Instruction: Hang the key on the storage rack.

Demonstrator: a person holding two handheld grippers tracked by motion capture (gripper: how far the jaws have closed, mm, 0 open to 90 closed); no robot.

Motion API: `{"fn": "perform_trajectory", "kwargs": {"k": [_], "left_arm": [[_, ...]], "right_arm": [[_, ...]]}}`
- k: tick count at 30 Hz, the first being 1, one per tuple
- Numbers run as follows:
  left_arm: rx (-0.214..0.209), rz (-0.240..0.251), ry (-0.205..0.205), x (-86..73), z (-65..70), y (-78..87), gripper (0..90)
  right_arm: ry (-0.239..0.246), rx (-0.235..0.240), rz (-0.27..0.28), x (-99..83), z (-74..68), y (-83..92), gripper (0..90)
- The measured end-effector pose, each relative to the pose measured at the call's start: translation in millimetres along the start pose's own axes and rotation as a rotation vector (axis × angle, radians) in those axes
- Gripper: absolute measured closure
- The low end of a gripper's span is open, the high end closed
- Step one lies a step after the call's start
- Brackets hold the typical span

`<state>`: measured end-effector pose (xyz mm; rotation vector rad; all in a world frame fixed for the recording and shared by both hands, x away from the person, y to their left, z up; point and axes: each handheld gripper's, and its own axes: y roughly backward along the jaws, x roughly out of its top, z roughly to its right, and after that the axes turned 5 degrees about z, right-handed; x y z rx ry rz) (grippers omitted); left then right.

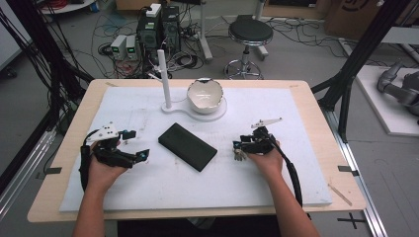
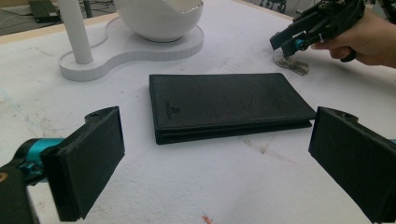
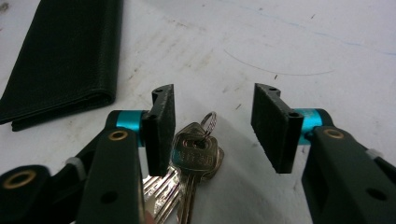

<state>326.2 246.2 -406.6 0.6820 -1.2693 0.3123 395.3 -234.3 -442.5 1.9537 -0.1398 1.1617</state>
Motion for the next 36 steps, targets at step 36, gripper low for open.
{"fn": "perform_trajectory", "kwargs": {"k": [36], "left_arm": [[-0.004,0.015,0.009,1.2,-0.7,4.1,3.5]], "right_arm": [[0.241,-0.029,0.109,63.9,-50.2,60.0,90.0]]}}
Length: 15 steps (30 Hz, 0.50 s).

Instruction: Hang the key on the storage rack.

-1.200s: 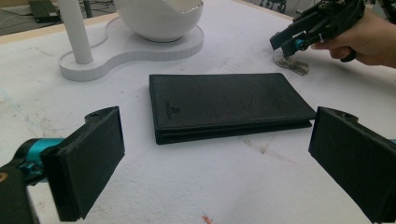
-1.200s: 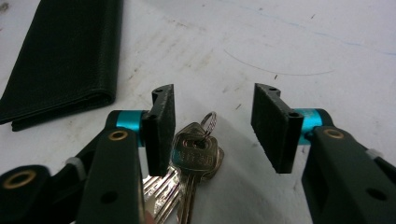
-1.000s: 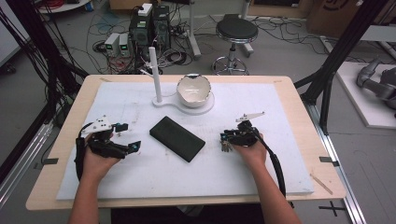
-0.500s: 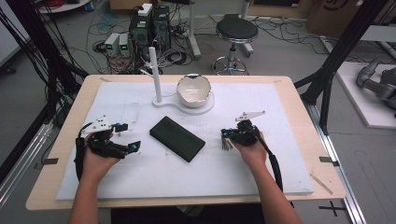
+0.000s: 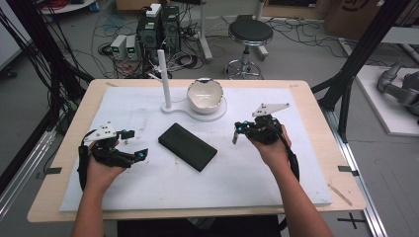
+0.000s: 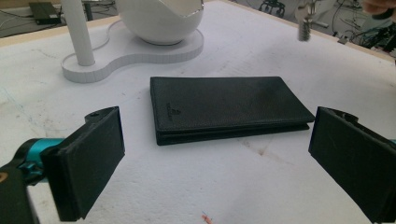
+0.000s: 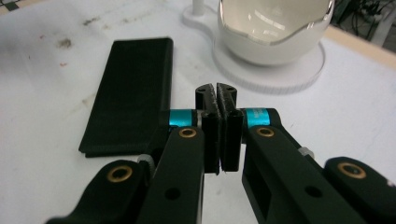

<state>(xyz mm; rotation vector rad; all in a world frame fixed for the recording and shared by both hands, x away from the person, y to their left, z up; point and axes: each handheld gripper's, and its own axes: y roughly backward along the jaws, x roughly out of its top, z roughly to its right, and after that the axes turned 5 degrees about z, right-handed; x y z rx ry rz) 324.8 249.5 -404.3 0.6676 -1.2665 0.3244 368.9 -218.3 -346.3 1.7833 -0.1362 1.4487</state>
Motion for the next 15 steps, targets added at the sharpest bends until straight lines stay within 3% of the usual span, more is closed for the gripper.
{"fn": "perform_trajectory", "kwargs": {"k": [10,15], "left_arm": [[0.001,0.005,-0.005,1.8,0.0,1.9,3.5],[0.0,0.011,-0.008,3.6,1.7,2.8,3.5]], "right_arm": [[0.069,0.009,0.047,59.8,3.0,13.5,90.0],[0.099,0.019,0.051,90.9,4.4,11.0,90.0]]}}
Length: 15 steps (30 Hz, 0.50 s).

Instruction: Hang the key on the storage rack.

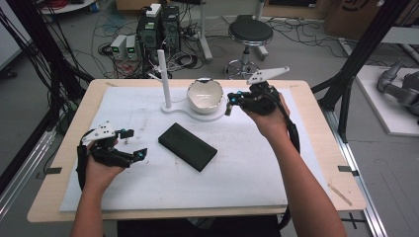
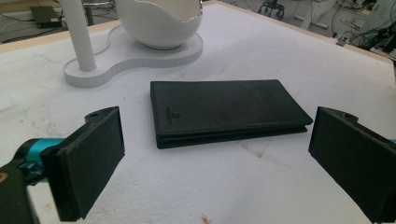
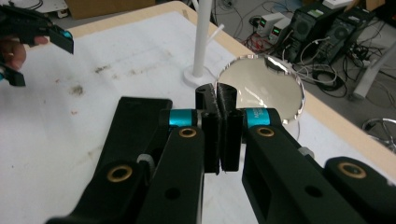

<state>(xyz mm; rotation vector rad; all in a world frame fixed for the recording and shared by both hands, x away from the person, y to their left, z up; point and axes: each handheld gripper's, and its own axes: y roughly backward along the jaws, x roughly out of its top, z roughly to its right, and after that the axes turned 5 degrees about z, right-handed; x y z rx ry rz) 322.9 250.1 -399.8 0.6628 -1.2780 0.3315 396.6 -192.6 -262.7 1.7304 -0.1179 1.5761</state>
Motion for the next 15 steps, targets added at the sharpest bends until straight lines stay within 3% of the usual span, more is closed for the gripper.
{"fn": "perform_trajectory", "kwargs": {"k": [9,15], "left_arm": [[0.003,0.011,-0.005,2.5,0.5,5.3,3.5],[0.014,0.017,-0.007,3.3,-0.3,8.9,3.5]], "right_arm": [[0.086,0.036,-0.013,50.7,-1.5,-23.8,90.0],[0.108,0.061,-0.015,75.8,-5.0,-47.4,90.0]]}}
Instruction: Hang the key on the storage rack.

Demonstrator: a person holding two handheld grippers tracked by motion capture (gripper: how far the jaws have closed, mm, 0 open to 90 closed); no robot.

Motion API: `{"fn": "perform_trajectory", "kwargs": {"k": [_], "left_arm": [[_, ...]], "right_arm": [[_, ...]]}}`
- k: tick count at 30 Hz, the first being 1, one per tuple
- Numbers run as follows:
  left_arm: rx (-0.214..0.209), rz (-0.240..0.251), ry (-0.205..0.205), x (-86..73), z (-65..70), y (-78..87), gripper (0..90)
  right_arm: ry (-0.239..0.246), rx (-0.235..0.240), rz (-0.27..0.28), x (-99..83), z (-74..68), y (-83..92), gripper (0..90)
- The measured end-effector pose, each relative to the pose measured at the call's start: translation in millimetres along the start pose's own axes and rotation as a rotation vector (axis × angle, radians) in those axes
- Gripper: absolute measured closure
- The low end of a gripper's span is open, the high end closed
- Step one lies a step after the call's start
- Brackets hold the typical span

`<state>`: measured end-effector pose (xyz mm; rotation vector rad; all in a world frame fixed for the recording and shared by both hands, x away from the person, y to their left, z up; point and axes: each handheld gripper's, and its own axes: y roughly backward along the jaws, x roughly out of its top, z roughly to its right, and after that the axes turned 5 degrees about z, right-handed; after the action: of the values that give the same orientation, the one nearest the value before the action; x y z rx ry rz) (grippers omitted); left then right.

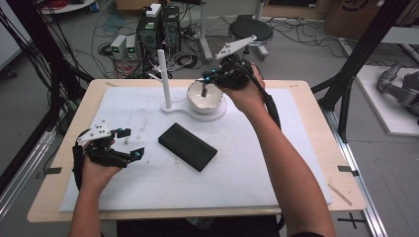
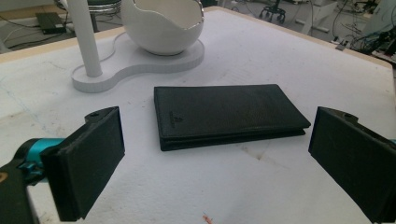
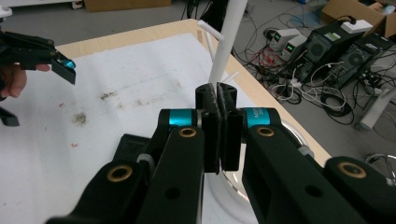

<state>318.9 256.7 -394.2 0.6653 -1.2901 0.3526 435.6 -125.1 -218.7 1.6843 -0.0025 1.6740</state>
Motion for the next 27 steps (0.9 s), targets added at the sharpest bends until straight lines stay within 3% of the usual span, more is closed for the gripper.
{"fn": "perform_trajectory", "kwargs": {"k": [10,27], "left_arm": [[0.022,0.001,-0.011,0.8,-0.9,6.3,3.5],[0.051,0.006,-0.017,-2.5,1.1,24.4,3.5]], "right_arm": [[0.022,0.062,-0.005,30.9,-4.0,-45.8,90.0],[0.009,0.14,-0.015,50.9,-6.8,-113.4,90.0]]}}
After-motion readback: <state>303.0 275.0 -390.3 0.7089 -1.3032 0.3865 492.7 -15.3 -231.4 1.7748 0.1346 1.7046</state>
